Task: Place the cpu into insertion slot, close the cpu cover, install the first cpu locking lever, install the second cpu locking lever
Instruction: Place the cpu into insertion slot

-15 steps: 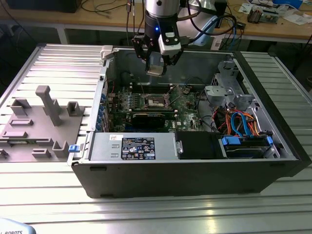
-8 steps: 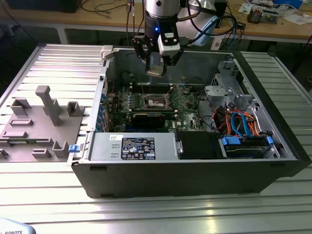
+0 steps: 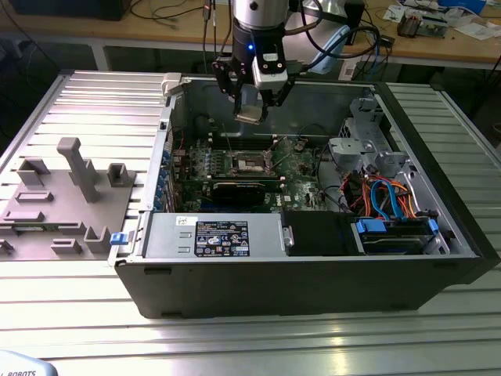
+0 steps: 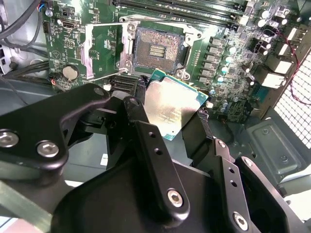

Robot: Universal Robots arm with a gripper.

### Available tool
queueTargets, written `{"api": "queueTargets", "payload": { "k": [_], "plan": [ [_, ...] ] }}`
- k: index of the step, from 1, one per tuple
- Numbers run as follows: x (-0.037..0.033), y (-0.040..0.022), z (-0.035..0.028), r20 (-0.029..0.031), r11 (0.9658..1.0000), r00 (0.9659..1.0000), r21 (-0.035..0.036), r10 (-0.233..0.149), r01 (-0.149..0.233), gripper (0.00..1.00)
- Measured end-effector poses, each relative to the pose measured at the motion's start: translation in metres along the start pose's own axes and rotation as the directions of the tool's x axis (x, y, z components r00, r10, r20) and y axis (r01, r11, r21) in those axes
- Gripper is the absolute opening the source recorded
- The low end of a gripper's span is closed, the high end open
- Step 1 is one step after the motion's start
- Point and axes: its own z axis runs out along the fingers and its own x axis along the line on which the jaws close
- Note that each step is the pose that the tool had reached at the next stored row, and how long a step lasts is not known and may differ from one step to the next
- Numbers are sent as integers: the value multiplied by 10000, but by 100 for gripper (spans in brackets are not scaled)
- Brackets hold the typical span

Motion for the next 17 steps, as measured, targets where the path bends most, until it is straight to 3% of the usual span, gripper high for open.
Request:
{"api": "queueTargets", "payload": {
  "k": [17],
  "plan": [
    [0,-1,14,34,9991,9991,-9,432,-432,54]
  ]
}}
